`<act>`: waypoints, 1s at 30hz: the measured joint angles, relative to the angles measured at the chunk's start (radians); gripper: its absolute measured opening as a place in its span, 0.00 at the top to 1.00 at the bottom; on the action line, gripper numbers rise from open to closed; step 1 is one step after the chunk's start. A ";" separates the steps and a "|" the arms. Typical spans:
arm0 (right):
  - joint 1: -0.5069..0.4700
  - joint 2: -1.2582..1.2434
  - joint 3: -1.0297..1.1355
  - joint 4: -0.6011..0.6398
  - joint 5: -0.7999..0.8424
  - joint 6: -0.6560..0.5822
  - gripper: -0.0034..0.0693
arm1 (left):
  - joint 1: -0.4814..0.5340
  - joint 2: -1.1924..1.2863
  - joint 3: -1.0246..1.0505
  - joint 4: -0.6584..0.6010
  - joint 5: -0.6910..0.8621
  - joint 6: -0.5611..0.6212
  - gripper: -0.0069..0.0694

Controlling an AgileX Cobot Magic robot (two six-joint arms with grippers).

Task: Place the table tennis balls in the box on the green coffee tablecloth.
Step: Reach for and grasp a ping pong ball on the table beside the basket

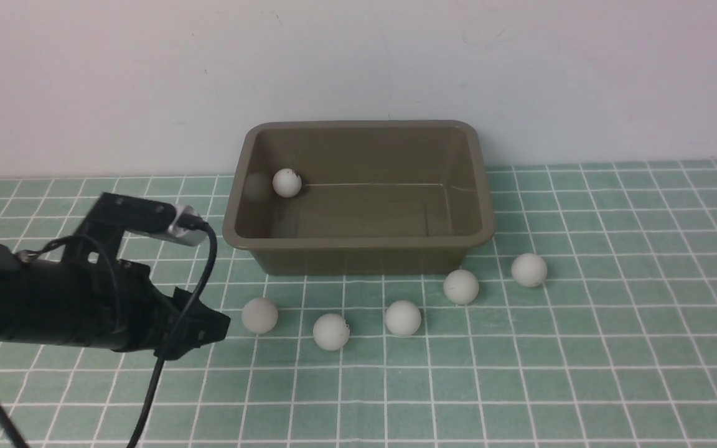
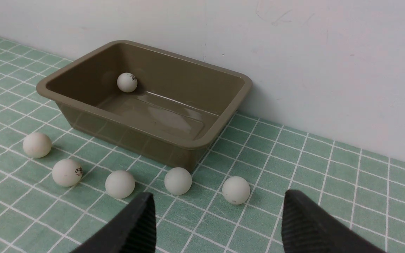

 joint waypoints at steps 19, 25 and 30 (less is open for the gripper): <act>0.000 0.000 0.000 0.002 -0.001 0.000 0.35 | -0.165 0.302 -0.152 -0.116 -0.219 0.085 0.23; 0.000 0.000 0.000 0.014 -0.001 0.000 0.35 | -0.195 0.363 -0.180 -0.129 -0.313 0.097 0.23; 0.000 0.000 0.000 0.023 -0.001 0.000 0.35 | -0.198 0.430 -0.218 -0.135 -0.322 0.106 0.24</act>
